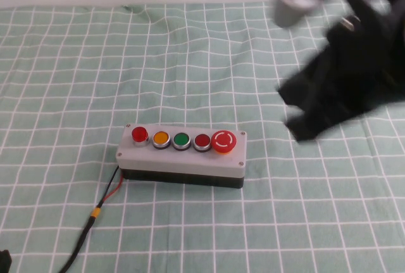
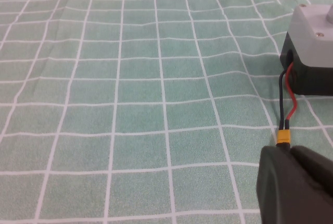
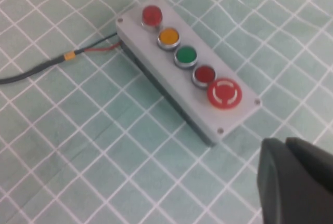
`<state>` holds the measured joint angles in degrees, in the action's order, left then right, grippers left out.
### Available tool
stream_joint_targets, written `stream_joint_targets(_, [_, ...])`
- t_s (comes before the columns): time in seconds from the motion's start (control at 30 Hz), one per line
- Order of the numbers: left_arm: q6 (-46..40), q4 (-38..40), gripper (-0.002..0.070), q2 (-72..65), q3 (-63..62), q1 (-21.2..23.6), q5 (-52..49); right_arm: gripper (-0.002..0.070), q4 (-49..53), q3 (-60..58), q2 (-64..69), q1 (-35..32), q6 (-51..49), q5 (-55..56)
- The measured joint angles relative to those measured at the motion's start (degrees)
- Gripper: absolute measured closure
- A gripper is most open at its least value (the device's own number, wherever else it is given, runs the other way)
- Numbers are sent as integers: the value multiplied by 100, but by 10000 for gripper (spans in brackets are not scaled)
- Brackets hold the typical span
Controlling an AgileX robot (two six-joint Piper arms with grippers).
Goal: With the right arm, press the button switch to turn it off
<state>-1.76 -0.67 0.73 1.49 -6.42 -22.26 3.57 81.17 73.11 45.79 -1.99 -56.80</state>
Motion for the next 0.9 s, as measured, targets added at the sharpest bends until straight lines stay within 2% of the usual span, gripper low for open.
stream_joint_targets(0.2, [0, 0, 678, 0, 0, 0, 0, 692, 56, -1934, -1667, 0, -624, 829])
stream_joint_targets(0.37, [0, 0, 678, 0, 0, 0, 0, 692, 64, -2862, -2820, 0, -883, 956])
stream_joint_targets(0.6, [0, 0, 678, 0, 0, 0, 0, 692, 98, -3116, -3935, 0, -943, 739])
stream_joint_targets(0.9, [0, 0, 678, 0, 0, 0, 0, 692, 98, -3116, -4344, 0, -952, 382])
